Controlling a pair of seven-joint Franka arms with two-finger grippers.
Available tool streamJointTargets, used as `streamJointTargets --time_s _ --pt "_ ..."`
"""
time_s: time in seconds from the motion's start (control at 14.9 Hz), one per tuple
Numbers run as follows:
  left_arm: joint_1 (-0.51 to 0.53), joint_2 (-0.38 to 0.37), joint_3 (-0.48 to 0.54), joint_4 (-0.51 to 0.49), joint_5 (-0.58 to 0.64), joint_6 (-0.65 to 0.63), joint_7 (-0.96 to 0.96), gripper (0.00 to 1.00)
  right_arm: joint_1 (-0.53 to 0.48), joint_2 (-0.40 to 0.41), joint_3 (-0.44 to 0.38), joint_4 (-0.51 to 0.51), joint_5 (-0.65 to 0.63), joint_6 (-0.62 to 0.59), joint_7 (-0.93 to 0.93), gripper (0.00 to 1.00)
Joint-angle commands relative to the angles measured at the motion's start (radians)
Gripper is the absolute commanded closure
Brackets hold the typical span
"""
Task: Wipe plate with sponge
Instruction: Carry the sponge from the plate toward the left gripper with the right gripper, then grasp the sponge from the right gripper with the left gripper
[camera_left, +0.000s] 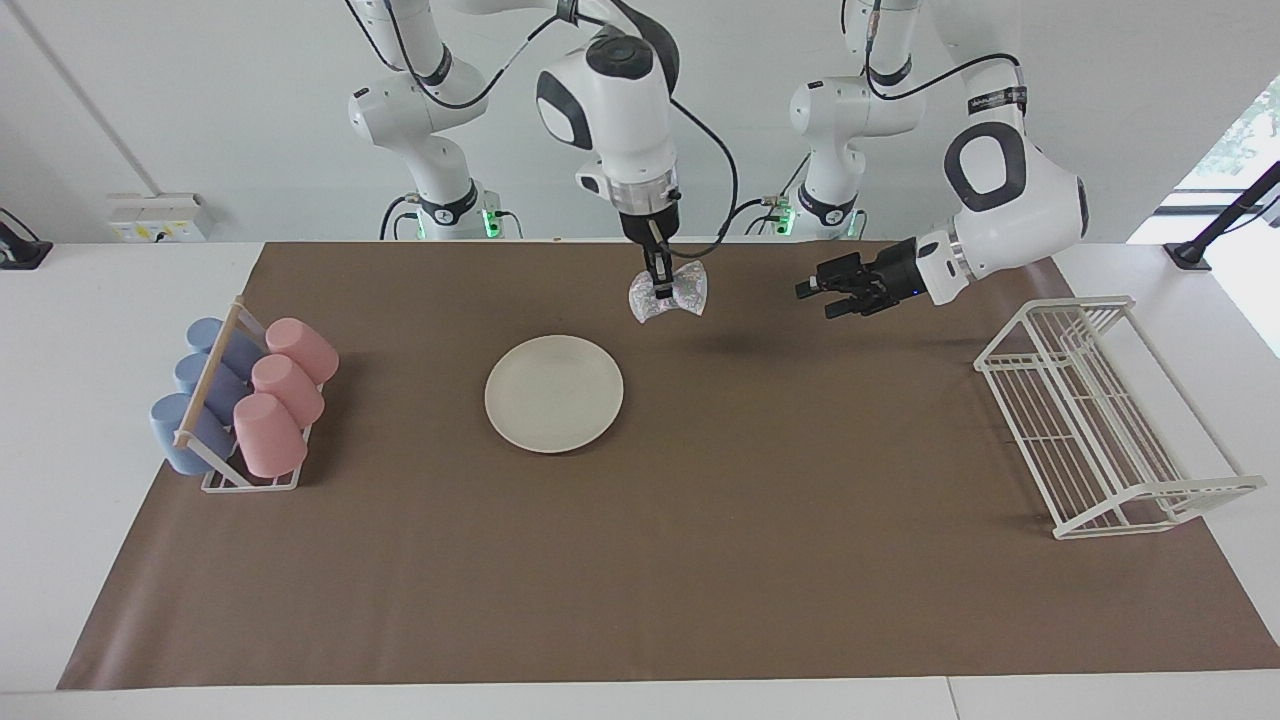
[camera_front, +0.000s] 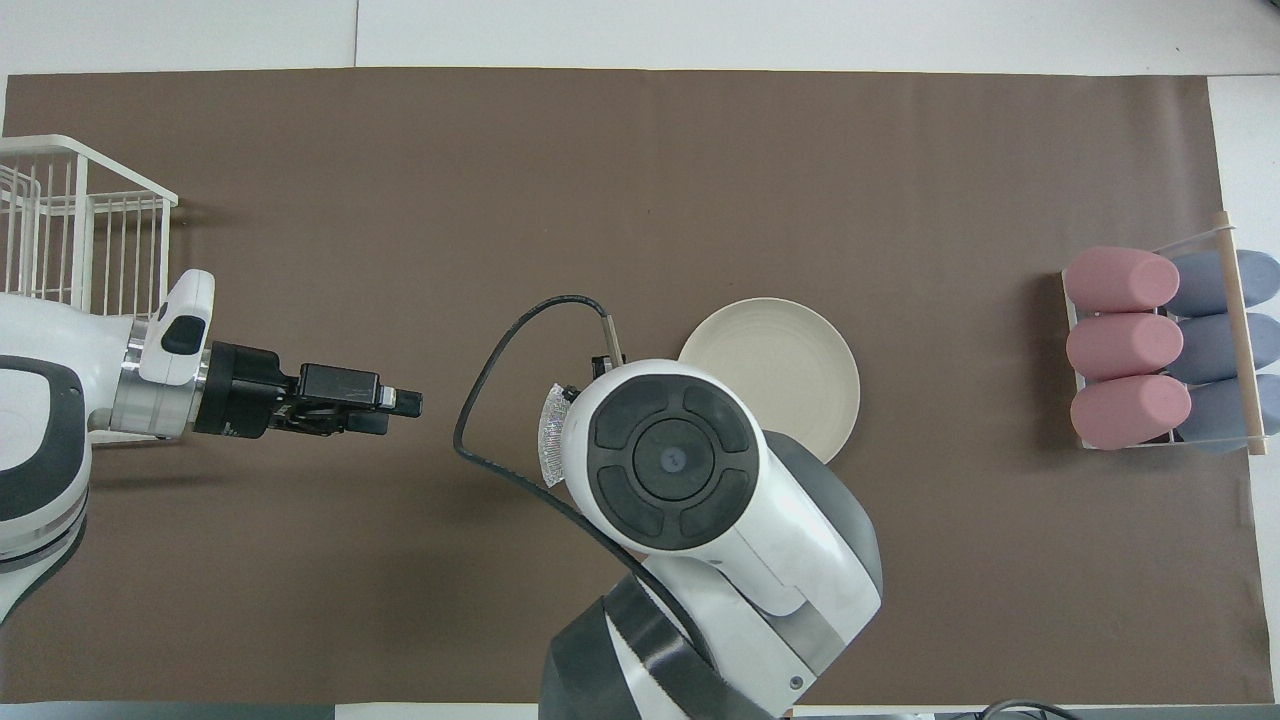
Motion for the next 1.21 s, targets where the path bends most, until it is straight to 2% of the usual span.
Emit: streamJointTargets --time_s 0.0,0.2,0.47,0.6,0.8,1.14 --pt "-0.008 0.012 0.010 -0.002 -0.138 -0.074 0.054 0.00 -0.002 0.040 0.002 0.054 -0.030 -0.030 0.019 1.00" --pt "-0.011 0.015 0.010 -0.003 -0.226 -0.148 0.055 0.00 0.000 0.039 0.002 0.054 -0.030 -0.034 0.019 1.00" --pt "-0.101 0.047 0.008 0.000 -0.327 -0.049 0.076 0.00 -0.002 0.037 0.002 0.049 -0.030 -0.031 0.019 1.00" --pt "-0.130 0.079 0.008 0.006 -0.342 -0.016 0.116 0.00 0.000 0.037 0.002 0.048 -0.030 -0.033 0.019 1.00" --pt "-0.185 0.081 0.008 0.006 -0.345 0.042 0.115 0.00 0.000 0.037 0.002 0.048 -0.028 -0.030 0.019 1.00" --pt "-0.195 0.078 0.007 0.003 -0.361 0.027 0.081 0.01 -0.002 0.037 0.002 0.048 -0.028 -0.028 0.019 1.00"
